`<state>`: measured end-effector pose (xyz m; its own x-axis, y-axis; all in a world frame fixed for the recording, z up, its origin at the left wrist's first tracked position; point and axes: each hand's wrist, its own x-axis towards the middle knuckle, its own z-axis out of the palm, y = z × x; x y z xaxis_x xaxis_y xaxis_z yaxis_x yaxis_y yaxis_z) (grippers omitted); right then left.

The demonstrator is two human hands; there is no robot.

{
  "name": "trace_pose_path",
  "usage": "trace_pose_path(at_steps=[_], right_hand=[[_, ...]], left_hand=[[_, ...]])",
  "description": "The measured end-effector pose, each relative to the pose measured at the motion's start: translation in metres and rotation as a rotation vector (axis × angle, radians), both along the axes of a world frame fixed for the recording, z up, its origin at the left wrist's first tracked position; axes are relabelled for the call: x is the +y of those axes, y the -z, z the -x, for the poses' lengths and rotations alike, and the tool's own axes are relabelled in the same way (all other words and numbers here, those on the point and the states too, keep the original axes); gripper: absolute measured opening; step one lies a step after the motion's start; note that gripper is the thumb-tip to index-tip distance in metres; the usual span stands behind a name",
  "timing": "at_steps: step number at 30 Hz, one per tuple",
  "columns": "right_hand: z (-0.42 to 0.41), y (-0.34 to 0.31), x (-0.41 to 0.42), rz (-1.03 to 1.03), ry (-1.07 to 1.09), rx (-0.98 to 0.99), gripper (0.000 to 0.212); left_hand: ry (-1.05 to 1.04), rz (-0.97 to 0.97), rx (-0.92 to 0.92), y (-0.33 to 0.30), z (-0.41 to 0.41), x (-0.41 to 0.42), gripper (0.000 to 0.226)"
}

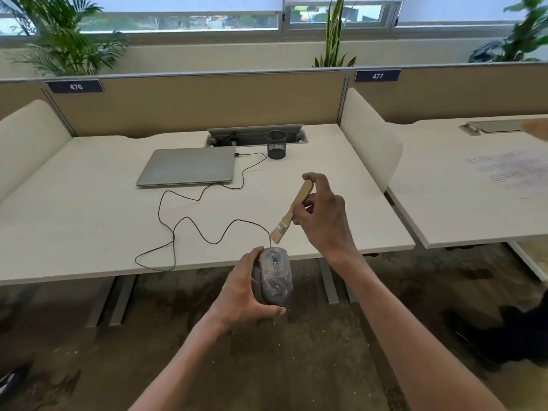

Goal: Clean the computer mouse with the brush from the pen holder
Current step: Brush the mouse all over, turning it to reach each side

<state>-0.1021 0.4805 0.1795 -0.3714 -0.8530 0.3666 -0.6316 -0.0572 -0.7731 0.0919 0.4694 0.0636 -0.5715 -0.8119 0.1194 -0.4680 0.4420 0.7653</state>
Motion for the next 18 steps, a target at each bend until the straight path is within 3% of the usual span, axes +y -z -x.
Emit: trace_pose_path(at_steps=[7, 14, 18], right_hand=[[-0.086, 0.004, 0.000, -0.031, 0.045, 0.122, 0.048], [-0.118, 0.005, 0.007, -0.070, 0.116, 0.282, 0.049], [-0.116, 0.000, 0.011, -0.030, 0.109, 0.225, 0.050]], left_hand=[[0.066, 0.007, 0.024, -0.003, -0.065, -0.008, 0.117], [0.123, -0.004, 0.004, -0.003, -0.100, -0.013, 0.116], [0.105, 0.009, -0.007, -0.006, -0.096, -0.009, 0.119]])
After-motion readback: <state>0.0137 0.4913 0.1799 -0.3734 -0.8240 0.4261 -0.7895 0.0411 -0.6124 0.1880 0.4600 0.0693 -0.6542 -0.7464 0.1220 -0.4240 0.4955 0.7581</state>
